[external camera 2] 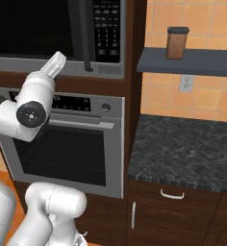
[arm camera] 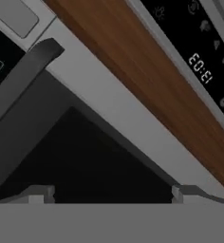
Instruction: Pick the onion from the sink and place it in the bowl. Then pick the bowl and place it in the microwave. Then close the microwave door and press the start button.
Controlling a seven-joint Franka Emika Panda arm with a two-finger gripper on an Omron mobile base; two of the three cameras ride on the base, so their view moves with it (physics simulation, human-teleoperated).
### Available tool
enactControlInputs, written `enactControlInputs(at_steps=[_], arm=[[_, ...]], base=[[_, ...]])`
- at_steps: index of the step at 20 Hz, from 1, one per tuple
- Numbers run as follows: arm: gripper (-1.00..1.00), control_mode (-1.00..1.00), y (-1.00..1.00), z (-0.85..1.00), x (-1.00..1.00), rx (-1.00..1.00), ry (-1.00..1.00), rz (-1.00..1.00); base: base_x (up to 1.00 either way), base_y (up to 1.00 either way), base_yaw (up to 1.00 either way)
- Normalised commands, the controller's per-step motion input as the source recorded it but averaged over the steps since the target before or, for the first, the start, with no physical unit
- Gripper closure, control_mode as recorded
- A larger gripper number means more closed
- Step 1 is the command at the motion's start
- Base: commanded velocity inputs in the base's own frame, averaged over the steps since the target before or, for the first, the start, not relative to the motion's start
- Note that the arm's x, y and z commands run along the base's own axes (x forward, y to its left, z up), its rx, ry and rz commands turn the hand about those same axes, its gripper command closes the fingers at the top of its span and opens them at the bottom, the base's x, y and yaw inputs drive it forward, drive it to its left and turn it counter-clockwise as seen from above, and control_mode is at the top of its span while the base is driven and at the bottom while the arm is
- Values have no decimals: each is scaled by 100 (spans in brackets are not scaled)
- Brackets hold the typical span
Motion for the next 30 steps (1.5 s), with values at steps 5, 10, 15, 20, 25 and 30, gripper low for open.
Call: enactControlInputs(at_steps=[5, 10, 15, 20, 25, 30], arm=[[-100, -100, -96, 8, -88, 5, -1, 0], [-100, -100, -81, 3, -74, 1, 3, 0], [-100, -100, -14, -22, 5, -2, 5, 0], [-100, -100, 10, 18, 59, -2, 0, 1], [-100, -100, 4, 12, 51, -2, 0, 11], [-100, -100, 0, 3, 28, 0, 0, 16]], base=[[0, 0, 0], [0, 0, 0], [0, 0, 0], [0, 0, 0], [0, 0, 0], [0, 0, 0]])
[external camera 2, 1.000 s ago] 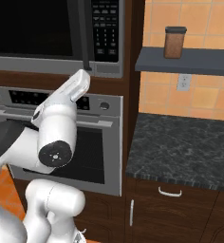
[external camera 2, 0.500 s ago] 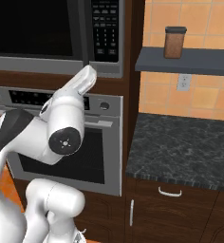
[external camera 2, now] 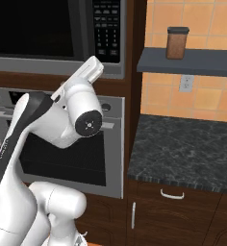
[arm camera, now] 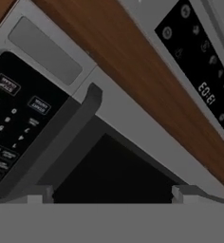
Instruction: Pick the onion from the sink and place it in the bowl. Then pick the bowl and place it in the microwave. Then close the microwave door and press the start button.
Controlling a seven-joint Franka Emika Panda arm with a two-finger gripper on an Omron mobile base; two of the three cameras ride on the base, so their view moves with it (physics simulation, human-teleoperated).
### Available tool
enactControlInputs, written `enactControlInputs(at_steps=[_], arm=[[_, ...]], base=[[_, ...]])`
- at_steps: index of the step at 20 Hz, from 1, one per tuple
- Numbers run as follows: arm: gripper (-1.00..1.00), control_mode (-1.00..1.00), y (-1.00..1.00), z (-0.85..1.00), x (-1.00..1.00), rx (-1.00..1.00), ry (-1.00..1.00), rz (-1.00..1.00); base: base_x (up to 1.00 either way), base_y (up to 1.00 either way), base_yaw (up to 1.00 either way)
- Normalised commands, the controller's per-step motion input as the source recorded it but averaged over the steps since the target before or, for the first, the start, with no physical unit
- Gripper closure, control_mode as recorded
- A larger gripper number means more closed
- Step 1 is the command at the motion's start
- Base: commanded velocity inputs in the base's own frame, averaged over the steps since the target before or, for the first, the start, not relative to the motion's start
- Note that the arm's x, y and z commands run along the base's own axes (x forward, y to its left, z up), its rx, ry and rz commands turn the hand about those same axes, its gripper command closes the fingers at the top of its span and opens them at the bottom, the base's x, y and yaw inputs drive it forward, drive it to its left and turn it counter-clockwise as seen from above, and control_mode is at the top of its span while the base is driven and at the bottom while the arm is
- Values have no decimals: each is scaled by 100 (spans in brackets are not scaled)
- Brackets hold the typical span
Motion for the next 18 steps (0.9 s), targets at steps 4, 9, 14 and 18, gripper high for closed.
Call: enactControlInputs(at_steps=[4, 9, 14, 18], arm=[[-100, -100, 0, 13, 5, 0, -4, 7], [-100, -100, 0, 3, 15, -1, -1, 3], [-100, -100, 0, 0, 22, 0, 0, 1], [-100, -100, 0, 0, 28, 0, 0, 1]], base=[[0, 0, 0], [0, 0, 0], [0, 0, 0], [0, 0, 0]])
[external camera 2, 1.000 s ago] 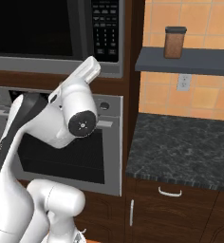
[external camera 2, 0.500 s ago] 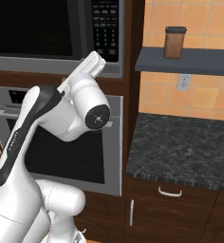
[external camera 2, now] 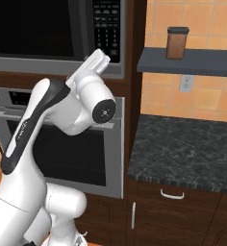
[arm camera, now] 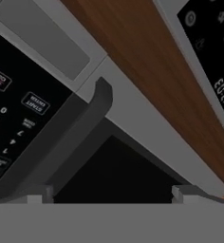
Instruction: Pick the onion from the sink and place it in the bowl. Then pick the bowl and place it in the microwave. Then close the microwave door and press the start button.
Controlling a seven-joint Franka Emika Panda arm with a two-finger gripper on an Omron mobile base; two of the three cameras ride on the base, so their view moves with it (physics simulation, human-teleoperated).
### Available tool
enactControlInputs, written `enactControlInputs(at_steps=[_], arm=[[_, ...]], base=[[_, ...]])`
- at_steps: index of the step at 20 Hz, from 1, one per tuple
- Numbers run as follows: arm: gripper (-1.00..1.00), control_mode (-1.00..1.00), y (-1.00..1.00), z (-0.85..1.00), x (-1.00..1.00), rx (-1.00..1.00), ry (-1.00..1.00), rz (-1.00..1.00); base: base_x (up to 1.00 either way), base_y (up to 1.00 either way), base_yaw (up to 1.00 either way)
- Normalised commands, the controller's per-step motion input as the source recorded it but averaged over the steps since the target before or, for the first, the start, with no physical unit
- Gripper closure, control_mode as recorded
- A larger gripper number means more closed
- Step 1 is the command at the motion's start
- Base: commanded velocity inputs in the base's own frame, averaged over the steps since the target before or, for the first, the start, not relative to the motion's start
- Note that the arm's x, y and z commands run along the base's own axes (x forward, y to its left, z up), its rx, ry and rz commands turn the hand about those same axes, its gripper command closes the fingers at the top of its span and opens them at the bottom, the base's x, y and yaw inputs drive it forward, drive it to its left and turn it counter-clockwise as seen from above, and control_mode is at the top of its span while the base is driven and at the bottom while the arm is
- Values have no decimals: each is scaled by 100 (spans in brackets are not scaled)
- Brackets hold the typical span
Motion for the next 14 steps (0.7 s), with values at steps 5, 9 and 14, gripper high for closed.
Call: enactControlInputs(at_steps=[5, 9, 14], arm=[[-100, -100, 0, 0, 32, 0, 0, 0], [-100, -100, 0, -4, 34, 0, 0, 0], [-100, -100, 0, -3, 29, 0, 0, 0]], base=[[0, 0, 0], [0, 0, 0], [0, 0, 0]])
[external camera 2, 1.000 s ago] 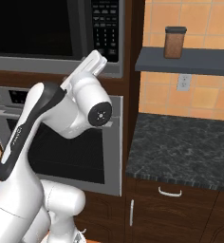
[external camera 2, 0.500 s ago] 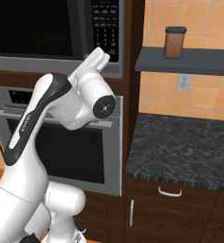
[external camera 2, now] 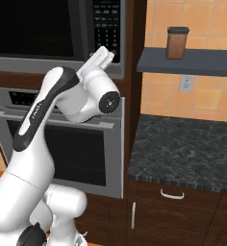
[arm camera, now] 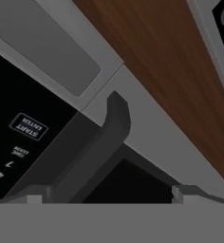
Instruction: Pick the onion from the sink and place it in the bowl. Then pick the bowl and place it in the microwave. Then close the microwave door and press the start button.
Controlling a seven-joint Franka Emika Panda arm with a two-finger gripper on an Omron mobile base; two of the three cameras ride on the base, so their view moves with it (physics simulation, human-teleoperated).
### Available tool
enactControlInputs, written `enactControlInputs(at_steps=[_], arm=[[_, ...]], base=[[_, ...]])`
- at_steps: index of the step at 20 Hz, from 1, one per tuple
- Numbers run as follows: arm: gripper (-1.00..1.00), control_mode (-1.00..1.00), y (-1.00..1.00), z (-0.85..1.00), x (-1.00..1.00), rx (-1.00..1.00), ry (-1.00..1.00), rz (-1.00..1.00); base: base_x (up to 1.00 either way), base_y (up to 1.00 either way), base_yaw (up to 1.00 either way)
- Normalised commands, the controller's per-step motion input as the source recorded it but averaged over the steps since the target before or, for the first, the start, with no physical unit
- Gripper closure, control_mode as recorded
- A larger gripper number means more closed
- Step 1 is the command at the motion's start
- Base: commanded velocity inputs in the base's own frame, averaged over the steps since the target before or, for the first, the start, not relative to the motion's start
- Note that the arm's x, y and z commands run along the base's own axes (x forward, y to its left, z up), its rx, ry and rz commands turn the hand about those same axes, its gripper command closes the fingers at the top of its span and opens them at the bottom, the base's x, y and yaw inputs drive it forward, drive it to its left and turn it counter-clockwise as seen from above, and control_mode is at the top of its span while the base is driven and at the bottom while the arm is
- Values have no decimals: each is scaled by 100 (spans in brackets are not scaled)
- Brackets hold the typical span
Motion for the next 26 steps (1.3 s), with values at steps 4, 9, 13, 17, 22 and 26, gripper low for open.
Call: enactControlInputs(at_steps=[4, 9, 13, 17, 22, 26], arm=[[-100, -100, 0, -2, 26, 0, 0, 0], [-100, -100, -5, -7, 23, 0, 0, 0], [-100, -100, -6, -9, 23, -1, 0, 0], [-100, -100, 0, -2, 35, 0, 0, 0], [-100, -100, -1, 0, 36, 0, -3, 0], [-100, -100, -6, 0, 25, 0, -4, 0]], base=[[0, 0, 0], [0, 0, 0], [0, 0, 0], [0, 0, 0], [0, 0, 0], [0, 0, 0]])
